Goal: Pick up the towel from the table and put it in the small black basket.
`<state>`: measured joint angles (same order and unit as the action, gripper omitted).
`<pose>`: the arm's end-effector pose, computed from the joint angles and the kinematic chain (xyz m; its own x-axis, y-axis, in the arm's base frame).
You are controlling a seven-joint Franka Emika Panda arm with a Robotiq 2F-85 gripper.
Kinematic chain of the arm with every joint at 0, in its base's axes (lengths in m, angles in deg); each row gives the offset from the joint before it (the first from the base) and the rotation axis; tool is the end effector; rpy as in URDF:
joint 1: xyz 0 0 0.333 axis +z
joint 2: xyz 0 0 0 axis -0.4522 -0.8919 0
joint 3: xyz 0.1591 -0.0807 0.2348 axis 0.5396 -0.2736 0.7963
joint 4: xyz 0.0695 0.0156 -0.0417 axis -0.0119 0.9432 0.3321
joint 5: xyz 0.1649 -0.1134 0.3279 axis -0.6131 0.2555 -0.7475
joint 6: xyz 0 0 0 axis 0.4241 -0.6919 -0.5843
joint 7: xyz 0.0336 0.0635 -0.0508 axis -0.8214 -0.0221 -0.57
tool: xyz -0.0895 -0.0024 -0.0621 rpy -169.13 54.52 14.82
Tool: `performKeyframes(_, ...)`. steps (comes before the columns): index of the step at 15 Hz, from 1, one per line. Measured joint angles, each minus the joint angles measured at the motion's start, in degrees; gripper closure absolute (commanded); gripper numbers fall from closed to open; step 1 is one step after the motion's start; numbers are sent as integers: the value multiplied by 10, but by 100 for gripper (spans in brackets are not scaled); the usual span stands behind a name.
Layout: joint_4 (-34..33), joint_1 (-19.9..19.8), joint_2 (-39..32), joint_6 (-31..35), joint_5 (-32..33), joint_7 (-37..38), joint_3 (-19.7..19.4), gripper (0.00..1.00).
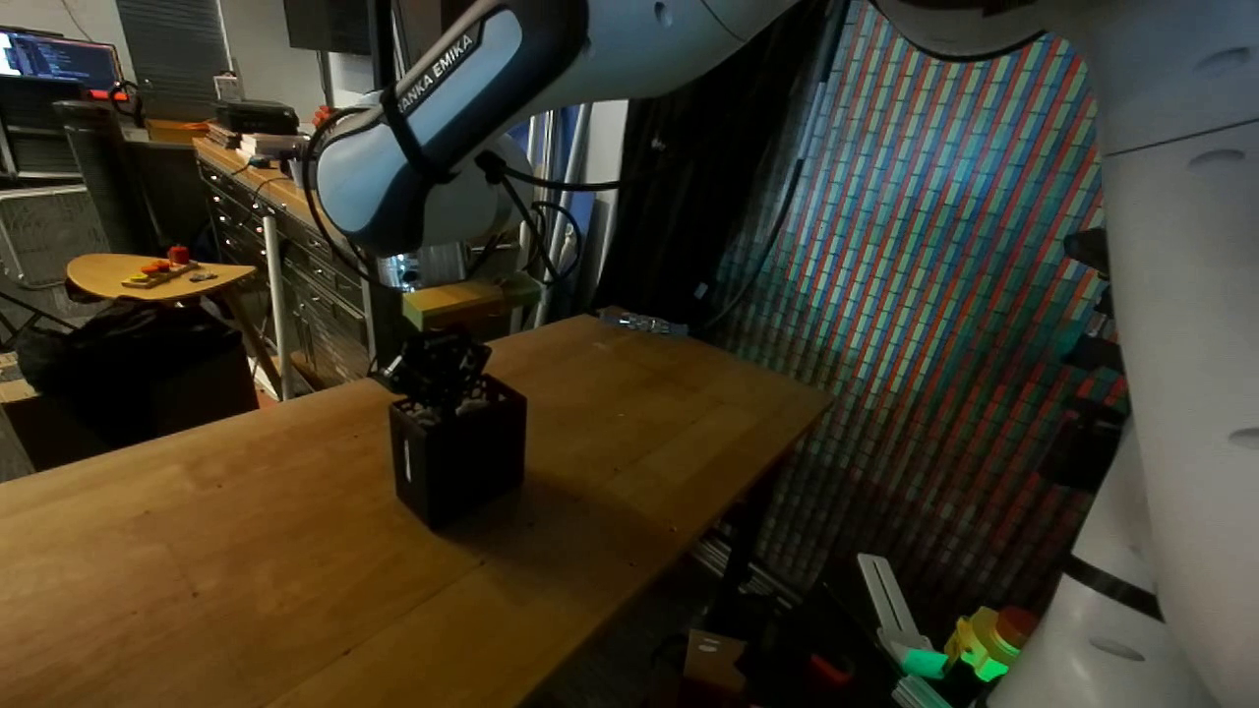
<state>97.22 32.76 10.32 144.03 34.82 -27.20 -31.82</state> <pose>0.6176 0.0761 0.2652 0.9916 -0.0271 -0.1268 -0.0202 -0.9982 0.0559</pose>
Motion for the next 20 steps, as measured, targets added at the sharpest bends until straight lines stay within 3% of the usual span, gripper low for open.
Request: performKeyframes(20,-14,-10,-46,43,-47,-56,8,100)
